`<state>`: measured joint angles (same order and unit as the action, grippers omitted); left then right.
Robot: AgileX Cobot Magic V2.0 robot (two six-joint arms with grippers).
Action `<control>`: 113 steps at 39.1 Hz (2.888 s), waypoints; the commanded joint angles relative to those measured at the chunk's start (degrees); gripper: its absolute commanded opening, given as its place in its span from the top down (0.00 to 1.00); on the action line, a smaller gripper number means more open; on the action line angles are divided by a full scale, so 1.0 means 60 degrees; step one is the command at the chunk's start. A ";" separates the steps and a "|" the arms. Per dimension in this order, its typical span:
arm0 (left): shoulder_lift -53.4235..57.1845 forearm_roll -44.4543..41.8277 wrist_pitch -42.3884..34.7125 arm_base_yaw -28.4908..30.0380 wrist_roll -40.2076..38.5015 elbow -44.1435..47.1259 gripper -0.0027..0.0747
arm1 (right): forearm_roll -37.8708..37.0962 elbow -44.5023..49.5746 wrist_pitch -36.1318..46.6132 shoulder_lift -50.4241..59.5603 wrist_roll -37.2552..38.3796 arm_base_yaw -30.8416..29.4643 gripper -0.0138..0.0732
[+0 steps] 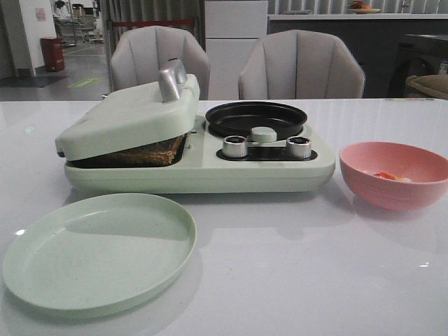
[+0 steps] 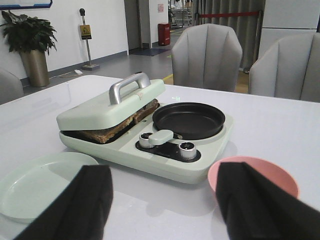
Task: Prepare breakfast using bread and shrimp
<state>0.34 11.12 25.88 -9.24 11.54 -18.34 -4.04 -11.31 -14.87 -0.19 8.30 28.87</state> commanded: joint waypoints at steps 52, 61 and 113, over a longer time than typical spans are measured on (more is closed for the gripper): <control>-0.0056 0.0442 -0.0869 -0.0009 -0.0094 -0.0230 0.82 | -0.0011 -0.5566 -0.2674 -0.7397 0.0075 -0.1976 0.29; -0.0056 0.0442 -0.0869 -0.0009 -0.0094 -0.0230 0.82 | 0.0673 -0.6826 -0.2970 -0.9885 0.0075 -0.3339 0.29; -0.0056 0.0364 -0.0869 -0.0009 -0.0094 -0.0230 0.82 | 0.2726 -1.1734 -0.4000 -1.8583 -0.1467 -0.5189 0.55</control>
<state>0.34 12.79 25.43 -9.24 11.54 -18.34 11.17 -79.84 -39.71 -114.06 0.00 -1.93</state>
